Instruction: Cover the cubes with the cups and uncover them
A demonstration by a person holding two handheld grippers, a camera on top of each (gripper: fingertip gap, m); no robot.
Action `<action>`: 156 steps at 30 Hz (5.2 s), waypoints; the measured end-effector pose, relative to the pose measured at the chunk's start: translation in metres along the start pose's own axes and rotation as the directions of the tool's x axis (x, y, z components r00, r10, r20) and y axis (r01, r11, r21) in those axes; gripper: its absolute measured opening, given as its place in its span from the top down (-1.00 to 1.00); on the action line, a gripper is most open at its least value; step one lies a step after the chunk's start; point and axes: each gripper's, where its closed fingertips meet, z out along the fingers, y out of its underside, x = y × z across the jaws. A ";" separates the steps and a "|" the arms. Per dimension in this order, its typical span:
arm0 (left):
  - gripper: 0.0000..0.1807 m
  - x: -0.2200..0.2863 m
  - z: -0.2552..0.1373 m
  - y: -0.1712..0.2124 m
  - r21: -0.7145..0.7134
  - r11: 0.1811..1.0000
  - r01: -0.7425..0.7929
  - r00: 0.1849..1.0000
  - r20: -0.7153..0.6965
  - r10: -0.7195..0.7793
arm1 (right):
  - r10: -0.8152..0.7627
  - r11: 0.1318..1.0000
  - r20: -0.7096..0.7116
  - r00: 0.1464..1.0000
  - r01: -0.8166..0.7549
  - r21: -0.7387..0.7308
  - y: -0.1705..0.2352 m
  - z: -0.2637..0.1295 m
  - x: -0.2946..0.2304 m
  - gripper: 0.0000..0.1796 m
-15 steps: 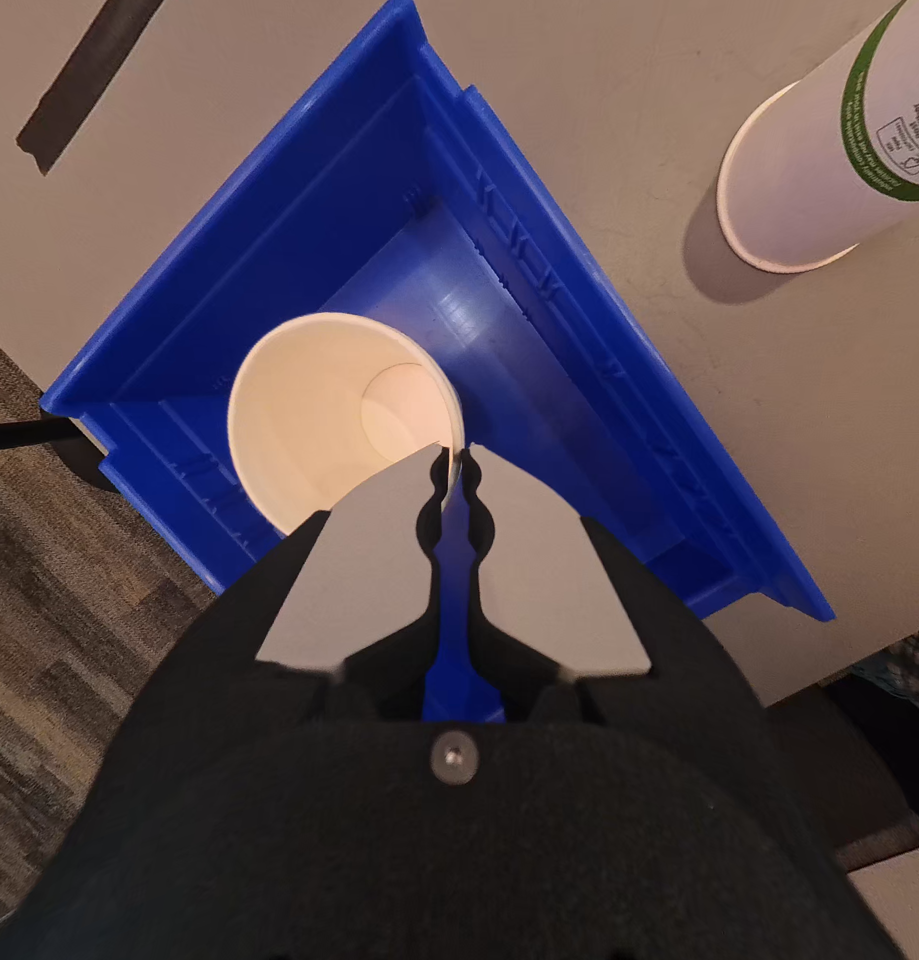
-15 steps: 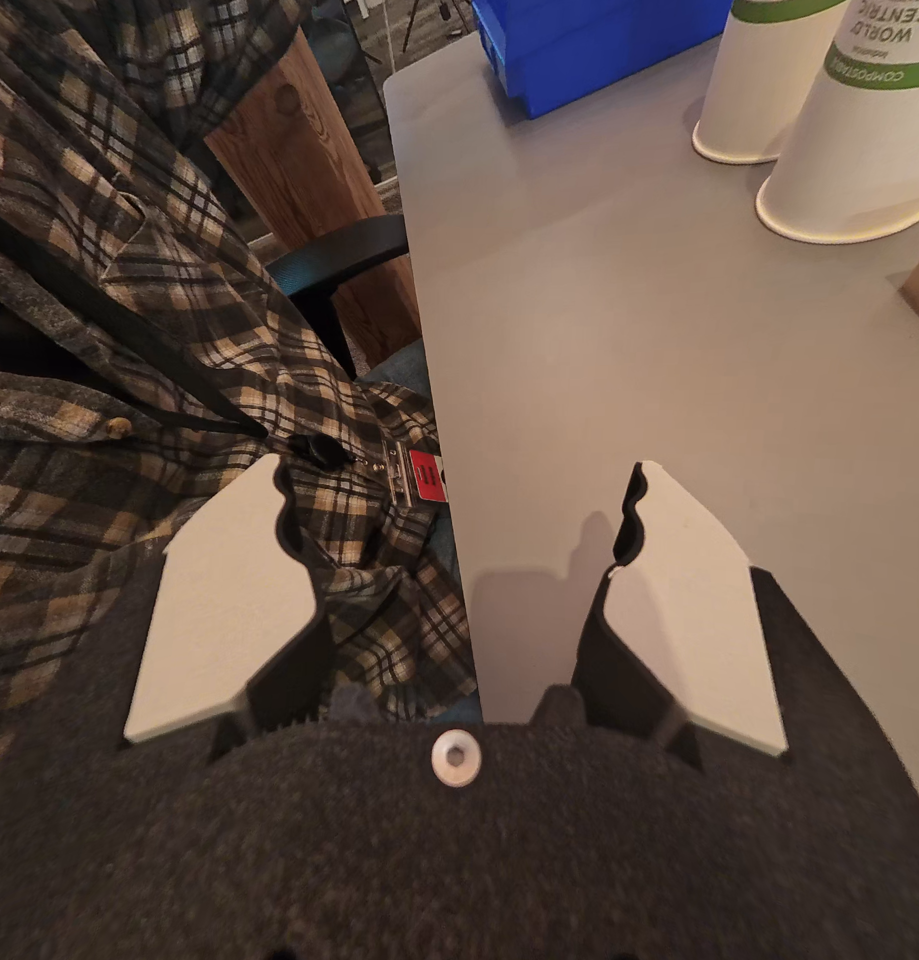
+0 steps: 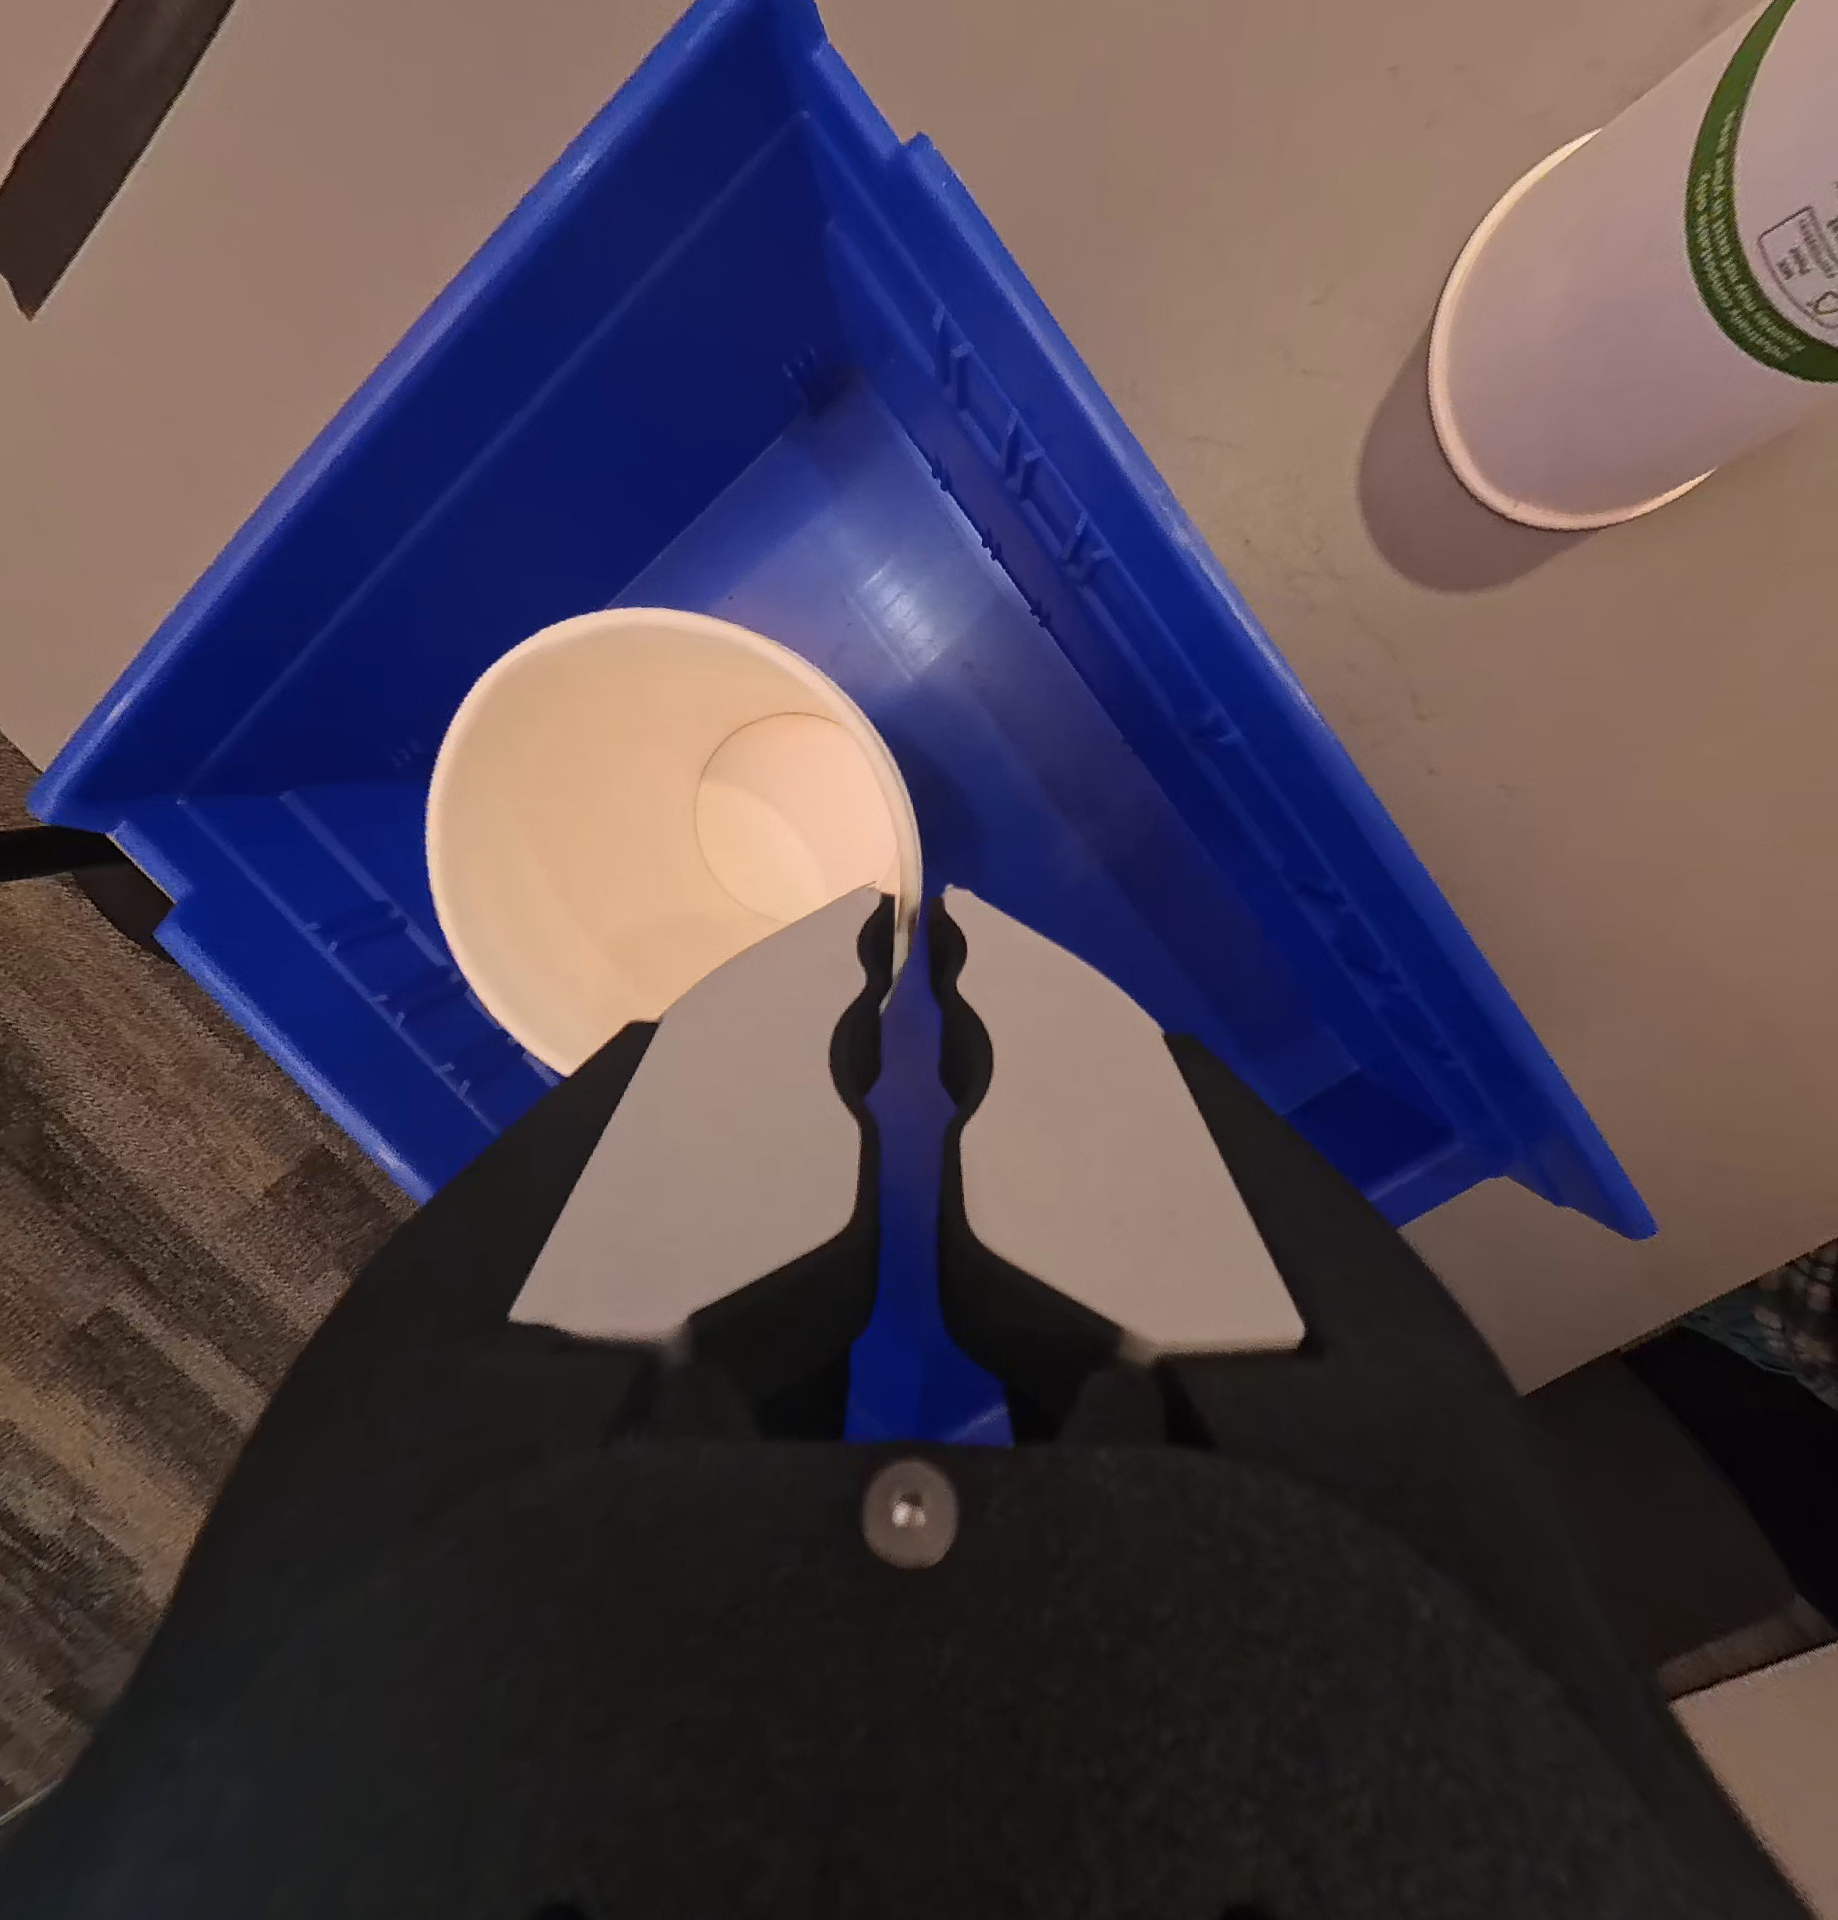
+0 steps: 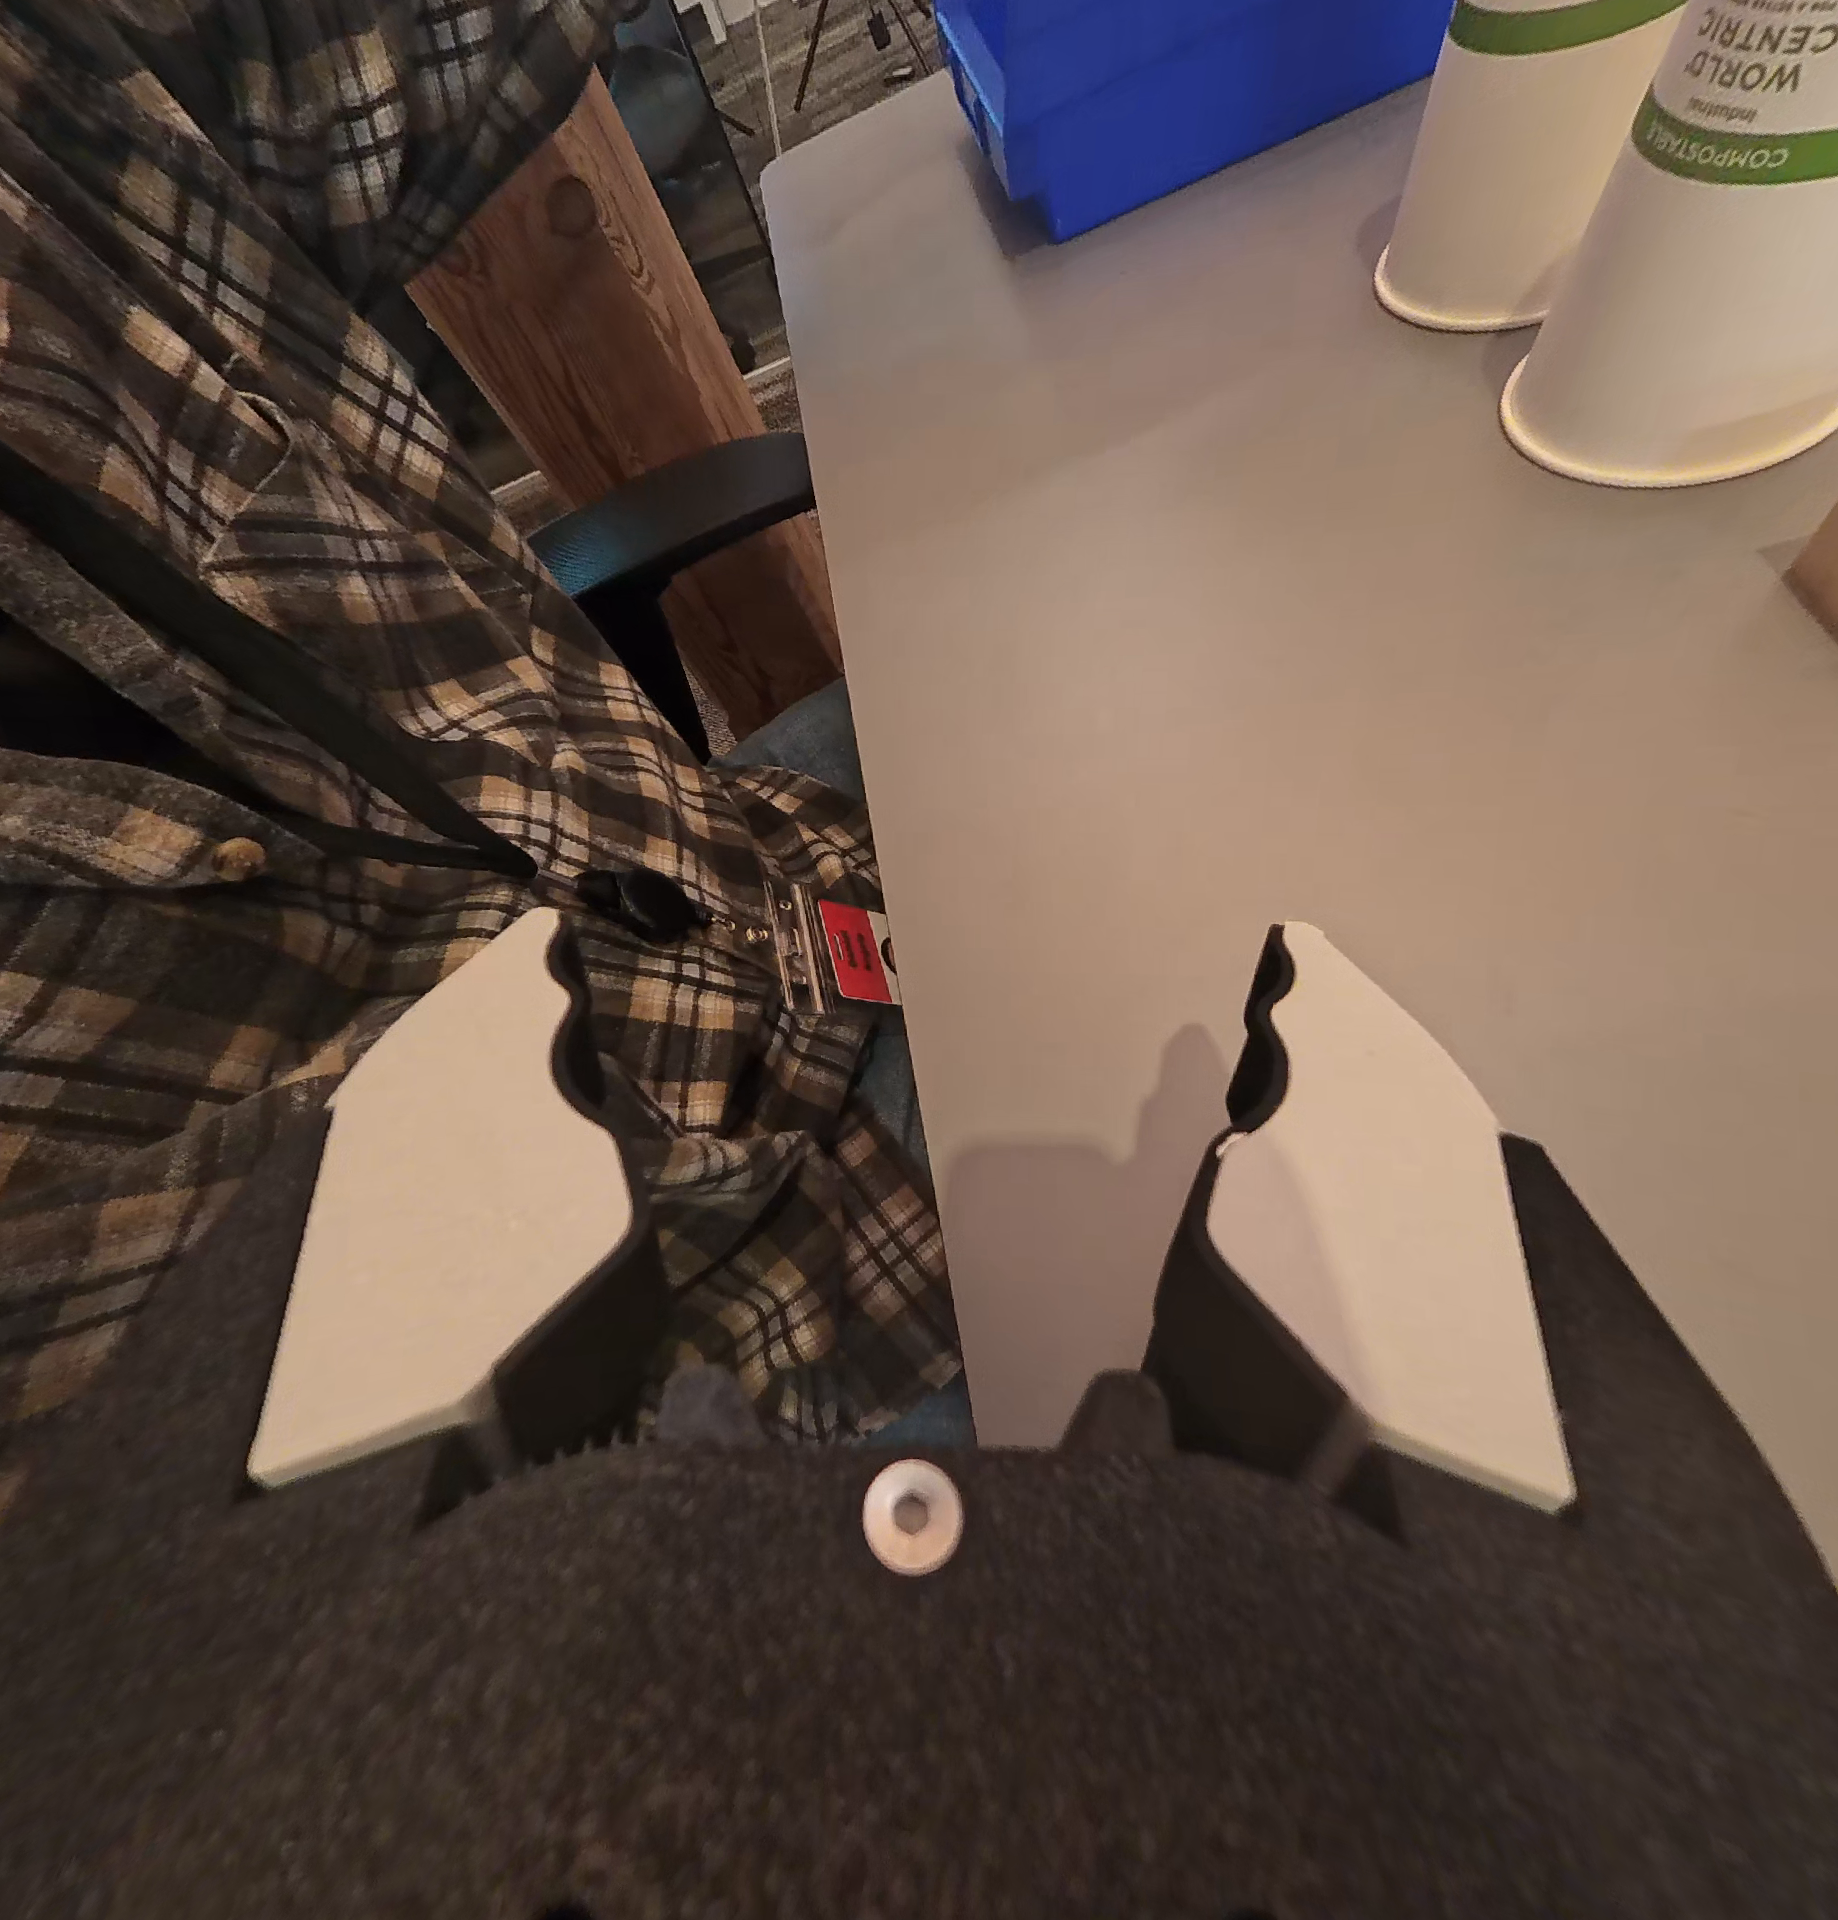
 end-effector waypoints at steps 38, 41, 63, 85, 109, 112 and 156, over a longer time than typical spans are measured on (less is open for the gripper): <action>0.97 -0.009 -0.068 -0.016 -0.005 0.997 -0.079 0.980 0.184 0.079 | 0.014 1.000 0.033 0.999 -0.014 -0.006 0.006 0.010 -0.002 -0.29; 0.97 -0.012 -0.066 -0.015 -0.018 0.997 -0.080 0.975 0.207 0.082 | 0.016 1.000 0.034 0.999 -0.015 -0.010 0.007 0.010 -0.002 -0.29; 0.97 -0.015 -0.105 -0.028 0.017 0.997 -0.070 0.960 0.272 0.063 | 0.016 1.000 0.041 0.999 -0.017 0.018 0.004 0.013 -0.001 -0.30; 0.98 0.065 -0.207 -0.101 0.430 0.901 -0.058 0.993 0.115 0.010 | 0.008 0.917 -0.024 1.000 0.003 0.398 -0.056 -0.009 0.013 -0.28; 0.98 0.285 -0.162 -0.152 0.735 0.554 0.390 0.653 -0.645 0.396 | -0.067 0.589 -0.249 0.966 0.240 0.772 -0.182 0.019 0.089 -0.45; 0.98 0.304 -0.147 -0.148 0.699 0.570 0.431 0.576 -0.700 0.423 | -0.091 0.619 -0.205 0.975 0.217 0.755 -0.186 0.026 0.091 -0.47; 0.89 0.341 -0.102 -0.142 0.590 0.625 0.511 0.401 -0.807 0.434 | -0.156 0.832 -0.175 0.972 0.224 0.507 -0.175 0.009 0.093 0.00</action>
